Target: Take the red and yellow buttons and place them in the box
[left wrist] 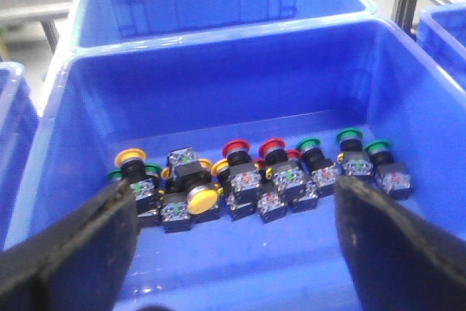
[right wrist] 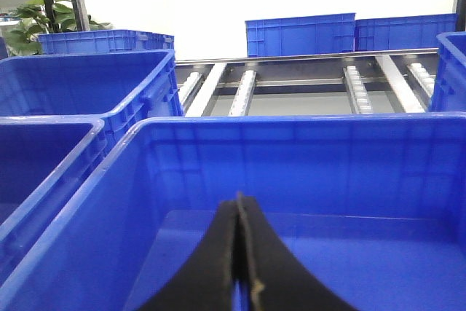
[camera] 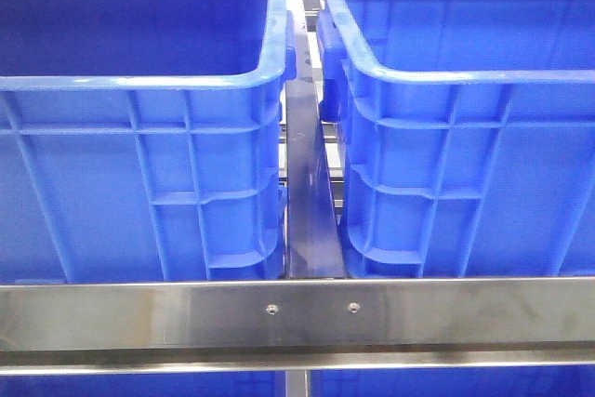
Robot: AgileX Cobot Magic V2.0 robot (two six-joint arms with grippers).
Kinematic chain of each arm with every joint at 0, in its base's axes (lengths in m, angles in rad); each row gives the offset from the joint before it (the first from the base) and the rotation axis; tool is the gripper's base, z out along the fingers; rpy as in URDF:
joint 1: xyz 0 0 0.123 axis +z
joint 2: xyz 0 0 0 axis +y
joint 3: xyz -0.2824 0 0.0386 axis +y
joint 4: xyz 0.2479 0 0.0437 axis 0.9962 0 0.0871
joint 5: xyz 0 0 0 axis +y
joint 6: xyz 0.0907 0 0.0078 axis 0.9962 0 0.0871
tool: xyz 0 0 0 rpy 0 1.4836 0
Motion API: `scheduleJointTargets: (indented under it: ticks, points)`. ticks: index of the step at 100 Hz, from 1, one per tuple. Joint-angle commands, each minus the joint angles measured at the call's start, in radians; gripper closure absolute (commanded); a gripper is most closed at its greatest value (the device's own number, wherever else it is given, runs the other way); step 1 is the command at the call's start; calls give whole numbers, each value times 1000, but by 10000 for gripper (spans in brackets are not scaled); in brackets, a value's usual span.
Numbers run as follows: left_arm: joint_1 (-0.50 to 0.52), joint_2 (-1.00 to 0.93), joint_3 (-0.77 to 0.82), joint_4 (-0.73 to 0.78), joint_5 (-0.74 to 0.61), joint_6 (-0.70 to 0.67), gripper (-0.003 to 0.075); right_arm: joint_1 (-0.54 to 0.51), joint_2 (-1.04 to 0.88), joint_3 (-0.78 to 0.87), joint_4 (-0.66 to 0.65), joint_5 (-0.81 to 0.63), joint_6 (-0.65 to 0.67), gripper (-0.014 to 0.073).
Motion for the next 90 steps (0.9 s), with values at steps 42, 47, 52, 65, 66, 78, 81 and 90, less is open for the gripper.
scheduleJointTargets:
  ticks: [42,47,52,65,66,78,81,90]
  points:
    - [1,708,-416,-9,150,-61,205,-4,4,-24,4,-20,-11,660]
    - [1,748,-431,-9,148,-61,206,-4,4,-24,4,-20,-11,660]
    - [1,782,-443,-3,147,-63,206,-4,4,-24,4,-20,-11,660]
    - [1,851,-451,66,118,-128,206,-4,4,-24,4,-20,-11,660]
    - [1,854,-451,69,115,-136,206,-4,4,-24,4,-20,-11,660]
    - [1,890,-451,82,99,-140,206,-4,4,-24,4,-20,-11,660]
    - [1,896,-451,82,92,-143,206,-4,4,-24,4,-20,-11,660]
    - [1,919,-451,93,58,-167,206,-4,4,-24,4,-20,-11,660]
